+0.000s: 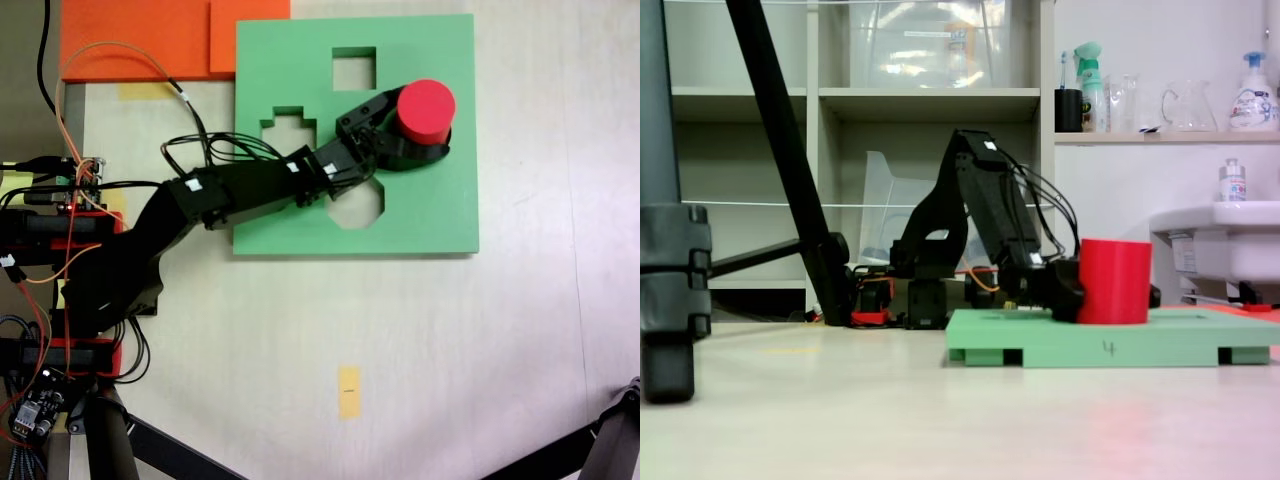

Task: Put the cylinder block into the corresponding hole

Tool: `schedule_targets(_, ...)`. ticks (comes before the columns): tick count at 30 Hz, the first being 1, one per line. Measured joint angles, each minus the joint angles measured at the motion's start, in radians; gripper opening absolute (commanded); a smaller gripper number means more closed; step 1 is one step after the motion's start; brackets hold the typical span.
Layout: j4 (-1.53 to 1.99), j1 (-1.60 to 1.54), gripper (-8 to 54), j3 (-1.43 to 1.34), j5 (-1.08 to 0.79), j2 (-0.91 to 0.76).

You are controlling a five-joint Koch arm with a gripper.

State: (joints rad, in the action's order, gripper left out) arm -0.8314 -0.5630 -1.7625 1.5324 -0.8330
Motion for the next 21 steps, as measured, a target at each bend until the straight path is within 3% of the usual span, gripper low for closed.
schedule_targets(2,0.0,0.0,37.7,-0.003,-0.002,0.0)
schedule_targets(5,-0.005,0.0,51.9,-0.04,-0.034,-0.006)
schedule_targets(16,-0.006,0.008,52.2,-0.155,-0.077,-0.089)
schedule_targets(20,0.141,0.032,51.9,-0.348,-0.225,-0.43)
schedule_targets(21,0.232,0.051,49.0,-0.36,-0.279,-0.534)
